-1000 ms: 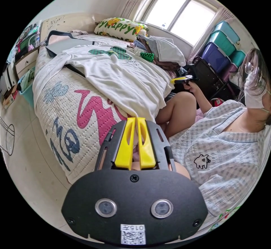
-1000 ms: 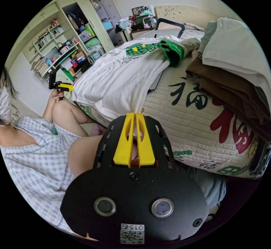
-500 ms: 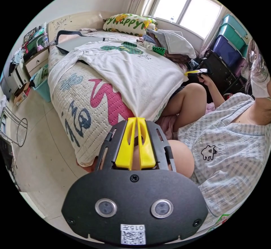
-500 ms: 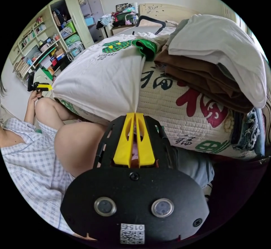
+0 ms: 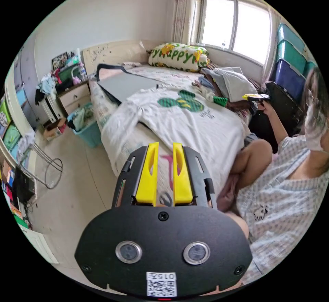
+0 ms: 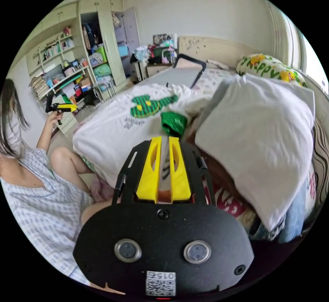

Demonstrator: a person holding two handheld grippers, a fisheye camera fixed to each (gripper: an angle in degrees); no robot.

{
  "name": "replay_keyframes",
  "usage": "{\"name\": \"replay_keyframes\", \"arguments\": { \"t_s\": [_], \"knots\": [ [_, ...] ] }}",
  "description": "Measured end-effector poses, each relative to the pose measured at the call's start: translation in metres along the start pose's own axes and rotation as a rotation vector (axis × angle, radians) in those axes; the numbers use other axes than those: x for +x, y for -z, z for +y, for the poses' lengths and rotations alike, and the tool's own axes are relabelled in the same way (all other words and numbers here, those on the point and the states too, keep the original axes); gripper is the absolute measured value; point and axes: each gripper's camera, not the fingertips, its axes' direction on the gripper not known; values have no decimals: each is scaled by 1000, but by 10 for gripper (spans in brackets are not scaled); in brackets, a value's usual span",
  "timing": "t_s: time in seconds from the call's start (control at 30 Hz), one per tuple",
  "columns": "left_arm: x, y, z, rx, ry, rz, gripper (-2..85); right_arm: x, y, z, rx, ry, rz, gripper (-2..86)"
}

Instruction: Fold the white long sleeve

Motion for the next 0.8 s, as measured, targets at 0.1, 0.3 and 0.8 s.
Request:
{"name": "replay_keyframes", "arguments": {
  "t_s": [0.1, 0.3, 0.8],
  "knots": [
    [-29, -61, -68, -9, 69, 5, 74, 14, -58, -73, -48, 29, -21, 67],
    [-87, -185, -122, -184, 249, -151, 102, 68, -202, -175, -301, -66, 238, 95],
    [-82, -241, -147, -403, 75, -591, 10, 167, -383, -253, -420, -223, 366, 92]
  ]
}}
